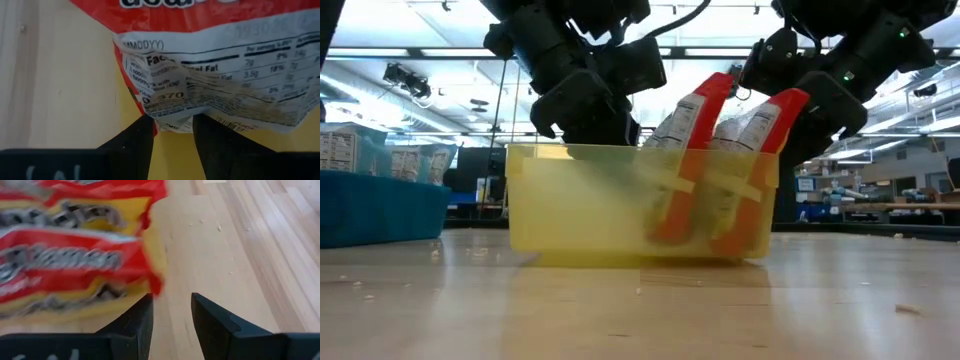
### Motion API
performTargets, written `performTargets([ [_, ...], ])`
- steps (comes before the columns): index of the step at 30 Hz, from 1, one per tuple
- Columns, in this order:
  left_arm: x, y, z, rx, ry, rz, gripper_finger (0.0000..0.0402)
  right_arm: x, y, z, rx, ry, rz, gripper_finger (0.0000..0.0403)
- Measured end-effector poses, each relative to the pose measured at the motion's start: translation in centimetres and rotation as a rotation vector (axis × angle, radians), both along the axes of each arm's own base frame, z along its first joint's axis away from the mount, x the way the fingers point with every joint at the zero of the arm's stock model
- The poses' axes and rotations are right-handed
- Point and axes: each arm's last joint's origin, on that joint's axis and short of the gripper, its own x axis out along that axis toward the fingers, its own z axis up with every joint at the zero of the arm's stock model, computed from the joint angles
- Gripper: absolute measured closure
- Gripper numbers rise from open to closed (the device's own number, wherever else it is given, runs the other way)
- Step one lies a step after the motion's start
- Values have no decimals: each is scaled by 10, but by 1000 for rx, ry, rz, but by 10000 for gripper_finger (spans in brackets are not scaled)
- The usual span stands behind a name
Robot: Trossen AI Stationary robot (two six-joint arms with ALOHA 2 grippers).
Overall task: Sort Maruchan noodles
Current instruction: Move the yellow bin to the center
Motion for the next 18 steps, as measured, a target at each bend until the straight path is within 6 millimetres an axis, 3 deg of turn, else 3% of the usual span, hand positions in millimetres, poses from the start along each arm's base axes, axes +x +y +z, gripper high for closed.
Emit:
performTargets([
  [9, -1, 2, 4, 31, 70, -18, 260, -4, -7, 10, -48, 138, -48, 264],
  [14, 5, 1, 18, 34, 77, -21, 260, 6, -32, 25, -154, 198, -46, 248],
  [18, 4, 0, 27, 39, 97, -20, 260, 13, -59, 30, -263, 193, -9, 214],
])
